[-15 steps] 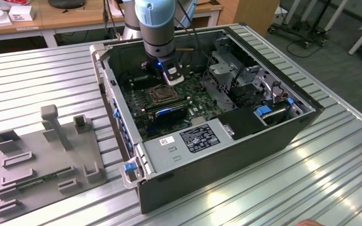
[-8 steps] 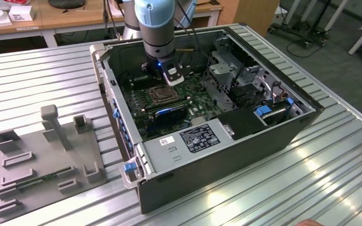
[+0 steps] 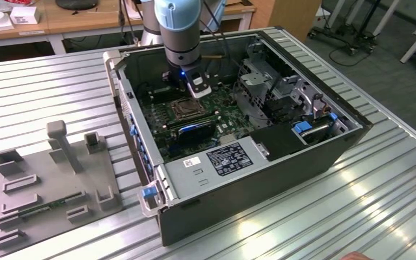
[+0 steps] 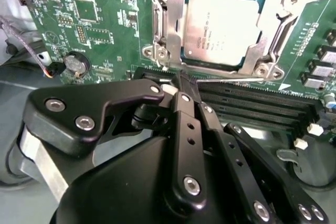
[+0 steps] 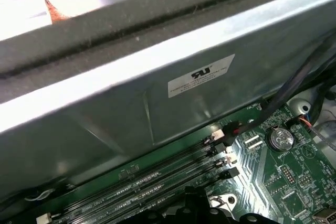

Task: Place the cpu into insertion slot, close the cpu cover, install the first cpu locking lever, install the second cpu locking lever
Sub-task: 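Install the first cpu locking lever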

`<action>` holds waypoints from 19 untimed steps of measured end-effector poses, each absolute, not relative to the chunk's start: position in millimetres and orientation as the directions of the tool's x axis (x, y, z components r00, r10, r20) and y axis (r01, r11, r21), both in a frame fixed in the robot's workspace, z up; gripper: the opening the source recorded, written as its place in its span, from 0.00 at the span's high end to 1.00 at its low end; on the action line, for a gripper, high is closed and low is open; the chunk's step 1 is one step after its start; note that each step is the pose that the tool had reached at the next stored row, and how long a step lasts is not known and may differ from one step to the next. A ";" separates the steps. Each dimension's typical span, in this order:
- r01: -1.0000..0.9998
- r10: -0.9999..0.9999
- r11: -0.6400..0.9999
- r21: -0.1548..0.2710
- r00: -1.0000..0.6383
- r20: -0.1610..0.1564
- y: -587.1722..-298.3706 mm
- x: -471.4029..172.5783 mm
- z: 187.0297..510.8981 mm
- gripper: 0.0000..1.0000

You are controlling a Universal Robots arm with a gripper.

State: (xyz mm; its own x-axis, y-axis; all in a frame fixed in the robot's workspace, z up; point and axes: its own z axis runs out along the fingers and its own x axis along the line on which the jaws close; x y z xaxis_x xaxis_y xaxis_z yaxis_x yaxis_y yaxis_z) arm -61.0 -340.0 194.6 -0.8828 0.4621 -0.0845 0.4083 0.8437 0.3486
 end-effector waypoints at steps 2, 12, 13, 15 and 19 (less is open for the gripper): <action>0.408 0.462 0.844 0.349 -0.883 -0.085 -340.0 -61.0 197.8 0.89; 0.408 0.462 0.844 0.349 -0.883 -0.085 -340.0 -61.0 206.4 0.89; 0.408 0.462 0.844 0.349 -0.883 -0.085 -340.0 -61.0 206.4 0.89; 0.408 0.462 0.844 0.349 -0.883 -0.085 -340.0 -61.0 206.6 0.89; 0.408 0.462 0.842 0.352 -0.883 -0.083 -339.6 -61.0 206.6 0.89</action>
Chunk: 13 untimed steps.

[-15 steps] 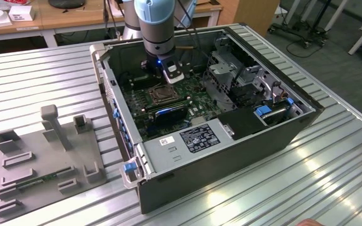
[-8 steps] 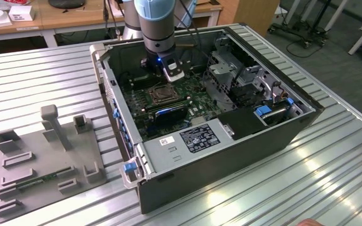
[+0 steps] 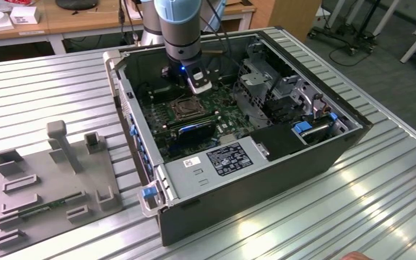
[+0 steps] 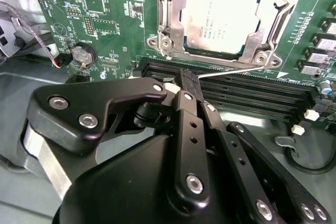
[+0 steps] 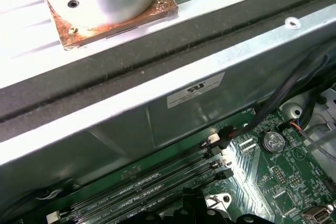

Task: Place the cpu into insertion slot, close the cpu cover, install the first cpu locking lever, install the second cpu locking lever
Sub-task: 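Install the first cpu locking lever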

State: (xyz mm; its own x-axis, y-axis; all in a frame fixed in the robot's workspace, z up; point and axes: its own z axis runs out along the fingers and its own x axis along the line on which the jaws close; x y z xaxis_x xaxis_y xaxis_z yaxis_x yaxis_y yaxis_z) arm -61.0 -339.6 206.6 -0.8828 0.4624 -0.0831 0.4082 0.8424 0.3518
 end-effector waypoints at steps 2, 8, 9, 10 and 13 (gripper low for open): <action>0.408 0.463 0.842 0.353 -0.883 -0.083 -339.0 -61.1 206.5 0.89; 0.408 0.463 0.839 0.360 -0.882 -0.081 -336.7 -61.8 206.2 0.89; 0.407 0.463 0.839 0.361 -0.882 -0.081 -336.3 -62.0 206.1 0.89; 0.407 0.463 0.839 0.361 -0.882 -0.081 -336.0 -62.2 206.1 0.89; 0.407 0.464 0.839 0.362 -0.882 -0.081 -335.8 -62.8 206.0 0.89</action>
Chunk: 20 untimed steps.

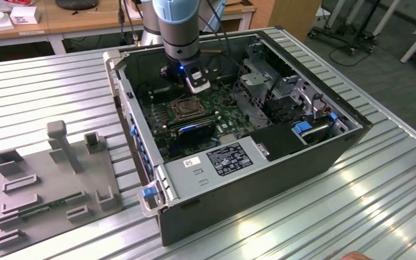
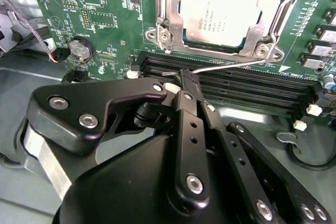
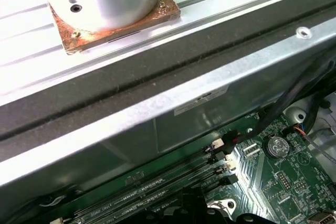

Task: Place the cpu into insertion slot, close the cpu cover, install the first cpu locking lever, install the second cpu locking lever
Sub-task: 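Install the first cpu locking lever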

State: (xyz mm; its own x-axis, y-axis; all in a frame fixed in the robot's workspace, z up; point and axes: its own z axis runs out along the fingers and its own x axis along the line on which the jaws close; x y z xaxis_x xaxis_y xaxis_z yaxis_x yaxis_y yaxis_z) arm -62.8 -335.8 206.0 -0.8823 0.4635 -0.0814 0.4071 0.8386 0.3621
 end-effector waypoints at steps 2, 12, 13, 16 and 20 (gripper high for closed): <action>0.407 0.464 0.838 0.362 -0.882 -0.082 -335.6 -63.3 206.0 0.89; 0.410 0.468 0.837 0.363 -0.880 -0.083 -333.2 -64.4 200.5 0.89; 0.412 0.469 0.836 0.362 -0.879 -0.083 -333.2 -64.4 199.7 0.89; 0.414 0.472 0.836 0.361 -0.878 -0.084 -333.2 -64.4 197.9 0.89; 0.416 0.473 0.837 0.356 -0.877 -0.087 -333.2 -64.4 195.0 0.89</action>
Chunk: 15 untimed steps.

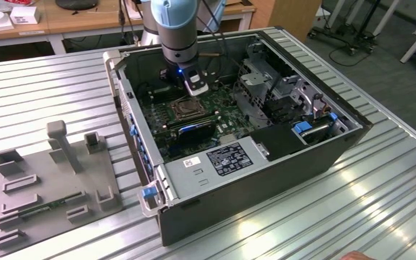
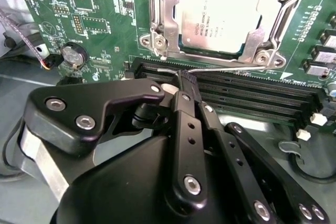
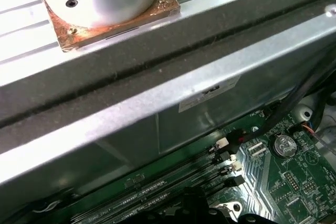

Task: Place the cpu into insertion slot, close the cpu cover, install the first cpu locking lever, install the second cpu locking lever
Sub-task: 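Install the first cpu locking lever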

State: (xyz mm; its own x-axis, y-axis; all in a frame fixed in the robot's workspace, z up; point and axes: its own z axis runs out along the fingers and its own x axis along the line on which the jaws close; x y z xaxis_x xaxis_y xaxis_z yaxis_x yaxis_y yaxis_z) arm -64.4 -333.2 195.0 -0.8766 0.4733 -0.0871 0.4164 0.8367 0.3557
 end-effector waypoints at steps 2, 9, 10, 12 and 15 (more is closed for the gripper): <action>0.416 0.473 0.838 0.352 -0.877 -0.089 -333.2 -64.4 193.6 0.89; 0.416 0.471 0.845 0.335 -0.877 -0.098 -333.2 -64.5 191.3 0.89; 0.416 0.471 0.846 0.333 -0.877 -0.100 -333.2 -64.5 191.2 0.89; 0.416 0.470 0.848 0.328 -0.877 -0.103 -333.2 -64.4 191.2 0.89; 0.417 0.469 0.851 0.321 -0.877 -0.107 -332.9 -64.5 191.1 0.89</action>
